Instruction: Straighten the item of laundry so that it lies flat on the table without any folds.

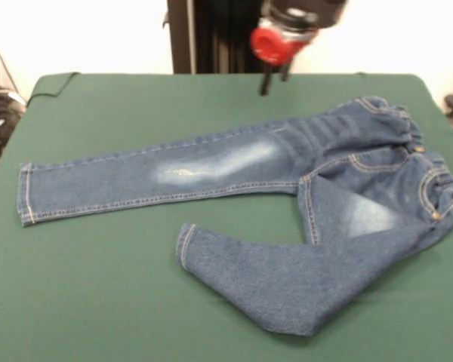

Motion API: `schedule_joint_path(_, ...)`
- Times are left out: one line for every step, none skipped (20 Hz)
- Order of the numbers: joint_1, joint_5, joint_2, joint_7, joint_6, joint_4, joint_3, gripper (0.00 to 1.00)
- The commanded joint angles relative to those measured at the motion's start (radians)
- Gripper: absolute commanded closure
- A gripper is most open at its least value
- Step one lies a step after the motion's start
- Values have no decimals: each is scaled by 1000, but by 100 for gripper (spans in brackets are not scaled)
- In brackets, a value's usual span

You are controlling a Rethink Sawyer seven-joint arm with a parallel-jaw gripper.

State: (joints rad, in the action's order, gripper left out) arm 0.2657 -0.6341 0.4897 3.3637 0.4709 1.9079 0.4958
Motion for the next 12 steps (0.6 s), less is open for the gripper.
schedule_joint_path(-132, 117, -34, -109, -37, -96, -69, 0)
schedule_joint_path(-153, 132, -30, -117, -57, -101, -88, 0)
schedule_joint_path(-174, 148, -26, -125, -77, -105, -106, 0)
schedule_joint_path(-202, 165, -17, -139, -107, -103, -132, 0)
schedule_joint_path(-220, 181, -14, -145, -119, -109, -149, 0)
schedule_joint_path(-239, 196, -10, -151, -132, -114, -166, 0)
schedule_joint_path(-261, 220, -11, -165, -150, -131, -179, 0)
schedule_joint_path(-284, 238, -10, -176, -159, -144, -198, 0)
schedule_joint_path(-301, 258, -14, -183, -171, -161, -209, 0)
schedule_joint_path(-306, 278, -20, -180, -175, -178, -208, 0)
schedule_joint_path(-322, 294, -21, -185, -184, -191, -223, 0)
schedule_joint_path(-338, 310, -22, -189, -192, -204, -237, 0)
